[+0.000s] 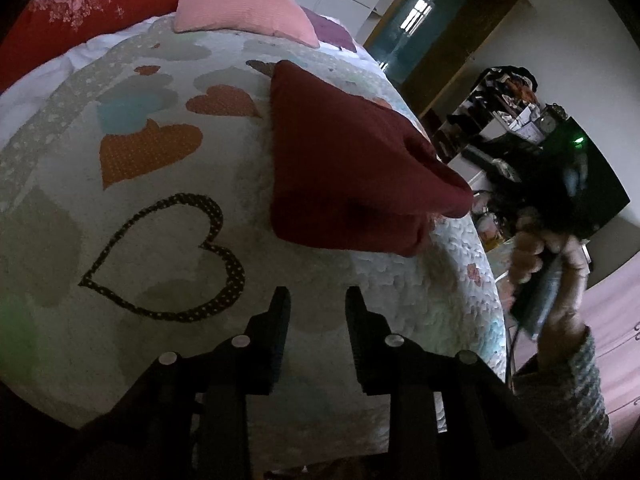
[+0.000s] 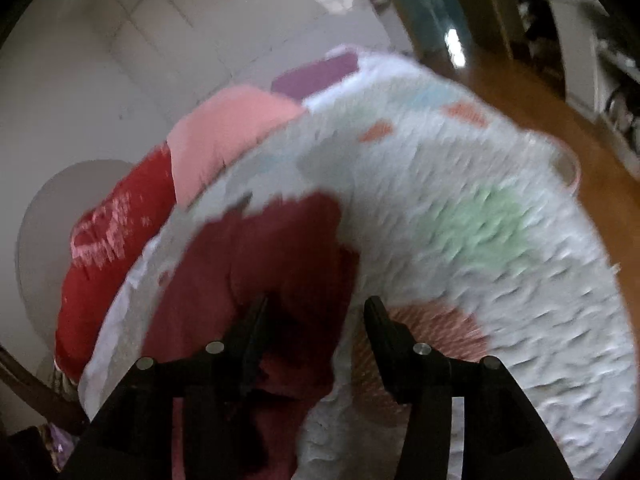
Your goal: Fold small clothes
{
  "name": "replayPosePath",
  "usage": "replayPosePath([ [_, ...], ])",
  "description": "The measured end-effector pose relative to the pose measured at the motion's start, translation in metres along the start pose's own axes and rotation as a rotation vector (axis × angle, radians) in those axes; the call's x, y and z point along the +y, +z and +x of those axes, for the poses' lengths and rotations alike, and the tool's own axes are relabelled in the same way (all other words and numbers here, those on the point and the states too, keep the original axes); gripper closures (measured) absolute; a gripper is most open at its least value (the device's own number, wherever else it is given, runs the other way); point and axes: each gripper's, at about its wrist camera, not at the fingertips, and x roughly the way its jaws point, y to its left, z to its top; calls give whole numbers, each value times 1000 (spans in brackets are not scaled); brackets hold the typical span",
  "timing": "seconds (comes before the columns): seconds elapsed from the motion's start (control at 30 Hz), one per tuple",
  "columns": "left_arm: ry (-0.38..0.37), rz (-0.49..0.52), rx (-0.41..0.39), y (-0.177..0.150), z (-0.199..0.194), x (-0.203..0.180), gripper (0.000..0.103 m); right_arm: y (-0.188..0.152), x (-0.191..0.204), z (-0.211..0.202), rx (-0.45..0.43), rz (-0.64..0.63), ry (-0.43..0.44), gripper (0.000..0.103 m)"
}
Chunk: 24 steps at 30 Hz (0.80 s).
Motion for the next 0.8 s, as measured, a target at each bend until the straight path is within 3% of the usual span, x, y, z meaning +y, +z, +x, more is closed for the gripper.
replayPosePath([
  [0.03, -1, 1, 6, -1, 2, -2, 77, 4, 3, -10, -17, 0, 31, 66],
  [0.1, -2, 6, 11, -3, 3, -5, 77, 6, 12, -19, -20, -17, 67, 79],
  [0.2, 5, 22, 1, -4, -1, -8, 76, 0, 27, -15, 12, -60, 107, 88],
  [0.4, 19, 13, -9, -6, -6, -3, 73, -36, 31, 27, 112, -72, 56, 88],
  [0.63, 14, 17, 27, -11, 8, -4, 73, -44, 17, 23, 118, -44, 59, 88],
  [0.8, 24, 44, 32, -14, 11, -8, 71, -32, 28, 3, 29, -55, 50, 88],
])
